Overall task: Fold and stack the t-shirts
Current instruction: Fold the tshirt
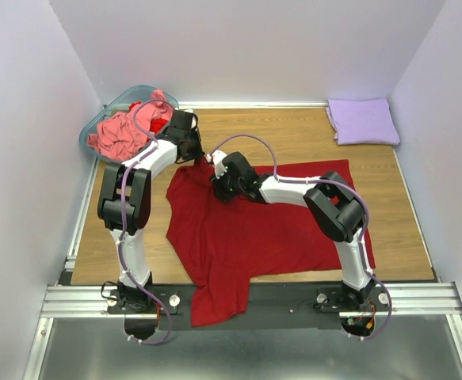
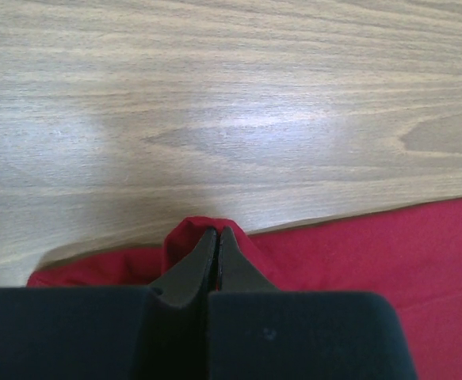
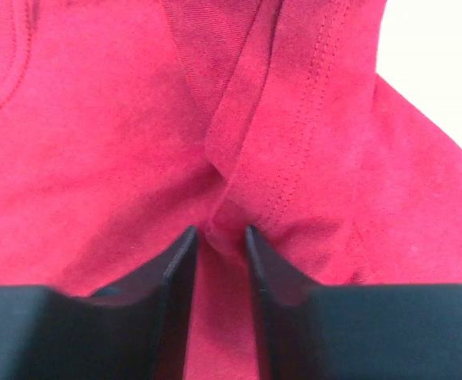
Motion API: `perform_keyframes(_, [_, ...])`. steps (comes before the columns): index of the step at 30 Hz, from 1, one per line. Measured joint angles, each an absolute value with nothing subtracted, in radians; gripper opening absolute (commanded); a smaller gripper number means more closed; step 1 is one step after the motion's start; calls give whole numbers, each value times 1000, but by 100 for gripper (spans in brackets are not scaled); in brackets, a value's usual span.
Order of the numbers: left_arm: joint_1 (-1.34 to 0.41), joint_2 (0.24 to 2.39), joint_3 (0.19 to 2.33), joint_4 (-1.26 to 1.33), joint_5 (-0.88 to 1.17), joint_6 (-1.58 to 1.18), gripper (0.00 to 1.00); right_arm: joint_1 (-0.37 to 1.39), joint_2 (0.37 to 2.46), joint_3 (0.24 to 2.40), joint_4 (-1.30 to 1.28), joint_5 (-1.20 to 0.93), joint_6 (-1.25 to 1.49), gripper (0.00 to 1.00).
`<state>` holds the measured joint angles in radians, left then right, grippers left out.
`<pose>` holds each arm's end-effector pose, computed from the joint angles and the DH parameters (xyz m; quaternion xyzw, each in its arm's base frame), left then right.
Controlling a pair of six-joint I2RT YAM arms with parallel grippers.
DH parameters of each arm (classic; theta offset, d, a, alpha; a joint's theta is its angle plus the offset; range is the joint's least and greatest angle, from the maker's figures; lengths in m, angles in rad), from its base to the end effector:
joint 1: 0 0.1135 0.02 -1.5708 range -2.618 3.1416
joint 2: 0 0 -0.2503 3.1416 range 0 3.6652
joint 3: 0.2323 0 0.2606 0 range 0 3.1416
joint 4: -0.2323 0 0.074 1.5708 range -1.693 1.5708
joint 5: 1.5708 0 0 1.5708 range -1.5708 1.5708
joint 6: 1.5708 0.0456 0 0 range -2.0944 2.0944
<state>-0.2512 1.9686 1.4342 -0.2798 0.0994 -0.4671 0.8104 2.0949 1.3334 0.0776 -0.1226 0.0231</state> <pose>0.4325 -0.1157 0.1799 -0.0818 0.9247 -0.1729 0.3291 0.3148 0.3391 0.1233 -0.3701 0.8225 0.2239 0.3692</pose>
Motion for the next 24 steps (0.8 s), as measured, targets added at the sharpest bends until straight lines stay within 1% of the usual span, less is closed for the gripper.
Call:
perform_keyframes(1, [-252, 1969, 1434, -280, 99, -467, 0, 810, 2096, 1333, 82, -119, 20, 31])
perform_keyframes(2, [-253, 1969, 1434, -280, 99, -466, 0, 810, 2097, 1333, 83, -117, 21, 26])
perform_keyframes(5, [-256, 1969, 1434, -280, 98, -464, 0, 810, 2097, 1333, 84, -115, 17, 16])
perform_keyframes(6, [-256, 1969, 1434, -280, 98, -463, 0, 810, 2097, 1333, 84, -113, 17, 10])
perform_keyframes(8, [-256, 1969, 1434, -280, 97, -460, 0, 810, 2096, 1332, 85, -112, 15, 4])
perform_keyframes(9, [-256, 1969, 1434, -280, 94, -459, 0, 810, 2096, 1331, 86, -112, 17, 2])
perform_keyframes(16, [-256, 1940, 1425, -309, 73, -456, 0, 810, 2017, 1277, 72, -109, 15, 1])
perform_keyframes(19, [-256, 1858, 1381, -329, 57, -457, 0, 810, 1942, 1245, 62, -115, 17, 1])
perform_keyframes(24, [-266, 1647, 1231, -328, 40, -479, 0, 810, 1841, 1206, 58, -148, 18, 1])
